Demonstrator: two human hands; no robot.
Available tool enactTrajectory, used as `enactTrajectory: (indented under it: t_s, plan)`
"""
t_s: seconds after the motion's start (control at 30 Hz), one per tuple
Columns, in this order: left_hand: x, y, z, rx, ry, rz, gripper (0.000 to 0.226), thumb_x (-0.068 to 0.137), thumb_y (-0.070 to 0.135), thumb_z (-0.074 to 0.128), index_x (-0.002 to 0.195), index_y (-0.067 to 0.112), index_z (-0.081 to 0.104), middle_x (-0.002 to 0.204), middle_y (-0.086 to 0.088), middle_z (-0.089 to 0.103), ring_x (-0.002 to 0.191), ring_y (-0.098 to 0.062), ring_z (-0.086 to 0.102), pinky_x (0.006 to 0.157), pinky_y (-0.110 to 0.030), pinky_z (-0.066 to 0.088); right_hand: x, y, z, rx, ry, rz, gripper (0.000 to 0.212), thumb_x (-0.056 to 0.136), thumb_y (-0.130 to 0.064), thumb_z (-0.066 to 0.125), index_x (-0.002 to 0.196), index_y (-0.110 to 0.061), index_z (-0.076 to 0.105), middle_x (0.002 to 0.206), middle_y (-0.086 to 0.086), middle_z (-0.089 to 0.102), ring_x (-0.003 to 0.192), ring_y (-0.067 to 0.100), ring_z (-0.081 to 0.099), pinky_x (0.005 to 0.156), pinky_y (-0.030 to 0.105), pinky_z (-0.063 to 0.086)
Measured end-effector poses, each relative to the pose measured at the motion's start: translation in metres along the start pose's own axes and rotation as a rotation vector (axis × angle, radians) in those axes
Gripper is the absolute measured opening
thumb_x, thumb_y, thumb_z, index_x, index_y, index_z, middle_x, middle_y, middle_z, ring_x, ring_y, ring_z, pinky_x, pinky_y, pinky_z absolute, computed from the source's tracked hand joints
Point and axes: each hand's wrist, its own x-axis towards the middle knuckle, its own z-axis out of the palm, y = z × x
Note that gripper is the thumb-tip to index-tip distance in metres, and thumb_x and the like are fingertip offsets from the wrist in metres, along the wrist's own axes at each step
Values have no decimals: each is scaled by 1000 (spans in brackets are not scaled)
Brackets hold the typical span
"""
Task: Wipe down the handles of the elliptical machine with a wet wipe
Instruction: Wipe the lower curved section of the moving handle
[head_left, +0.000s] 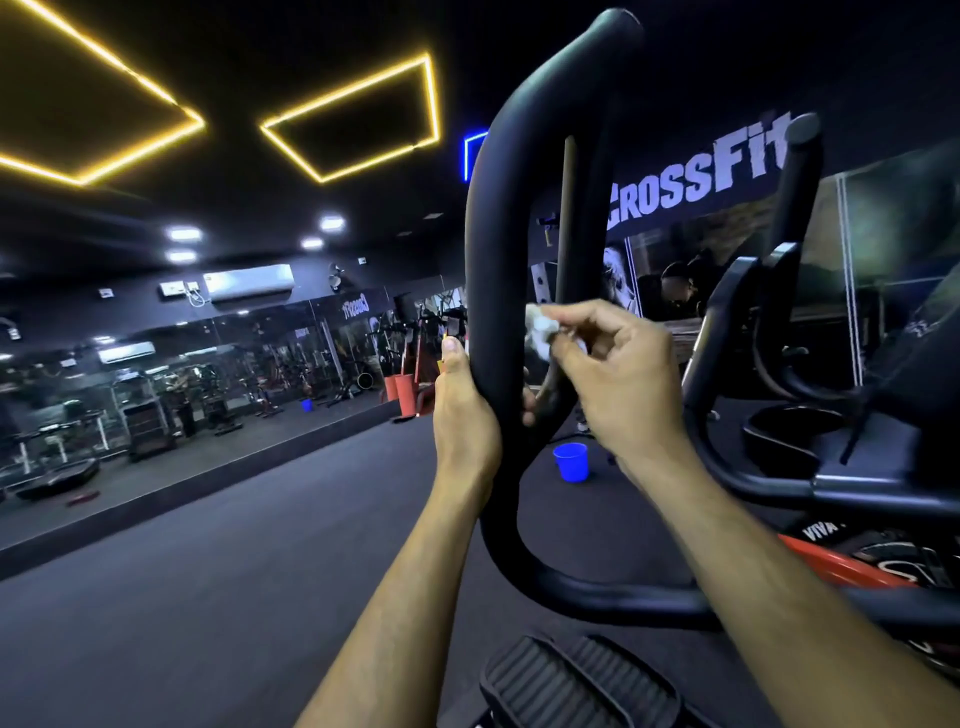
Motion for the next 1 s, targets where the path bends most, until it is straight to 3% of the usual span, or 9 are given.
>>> enactTrajectory:
  t_s: [0.17, 0.3, 0.4, 0.47, 0.6, 0.67, 0.8, 0.9, 1.0]
  plan:
    - [-9, 7, -1, -78, 2, 7, 69, 114, 46, 26, 69, 12, 67, 57, -2, 66, 49, -13, 59, 54, -21, 49, -22, 6, 17, -111, 77, -190, 18, 90, 3, 68, 95, -13, 76, 90, 0, 71, 68, 13, 69, 55, 31, 58]
    - [-6, 4, -9, -161, -124, -38, 76, 108, 61, 31, 97, -4, 70, 75, -16, 64, 64, -25, 57, 69, -35, 49, -21, -3, -4, -333, 30, -479, 21, 84, 12, 71, 97, -4, 78, 90, 9, 69, 76, 0, 62, 72, 0, 44]
    - [-6, 3, -10, -196, -181, -25, 69, 112, 51, 22, 85, 5, 66, 67, -13, 63, 56, -22, 58, 61, -31, 49, -5, -15, 6, -465, 180, -669, 20, 84, 11, 70, 100, 2, 77, 93, 12, 66, 85, -2, 56, 85, 4, 42]
    - [-5, -1, -11, -218, -212, -23, 65, 113, 45, 21, 84, 11, 68, 70, -6, 69, 62, -14, 65, 63, -25, 54, -4, -14, 22, -460, 202, -675, 20, 82, 13, 68, 97, 3, 76, 96, 13, 67, 94, 10, 63, 89, 13, 48]
    - [3, -8, -18, -243, -253, -8, 58, 113, 44, 23, 111, 15, 73, 105, -4, 78, 100, -11, 73, 84, -21, 55, -18, -6, 29, -612, 90, -741, 18, 81, 10, 66, 94, 1, 75, 94, 11, 68, 88, 29, 67, 80, 36, 56]
    - [2, -8, -17, -260, -269, -9, 58, 113, 44, 24, 106, 16, 73, 98, -1, 79, 94, -9, 73, 78, -19, 55, -16, -13, 20, -680, 20, -727, 17, 81, 6, 66, 94, -1, 75, 93, 8, 67, 86, 26, 66, 79, 36, 55]
    - [2, -8, -15, -285, -296, 19, 66, 112, 52, 24, 81, 19, 72, 71, -7, 67, 66, -19, 59, 65, -33, 49, 0, -32, 22, -741, 54, -822, 17, 85, 7, 65, 98, 3, 75, 92, 13, 64, 87, 30, 66, 83, 38, 55]
    - [8, -16, -17, -282, -337, 53, 64, 111, 55, 23, 87, 23, 73, 82, -2, 70, 81, -17, 63, 78, -34, 49, -4, -30, 35, -894, 30, -869, 15, 85, 7, 64, 96, 3, 73, 90, 13, 63, 80, 32, 62, 78, 38, 53]
    - [8, -20, -20, -350, -404, 81, 64, 113, 51, 20, 81, 29, 71, 79, 7, 66, 79, -10, 59, 79, -31, 47, -17, -39, 37, -1154, -183, -790, 7, 84, -1, 66, 88, -5, 70, 91, 7, 61, 76, 26, 54, 69, 39, 53]
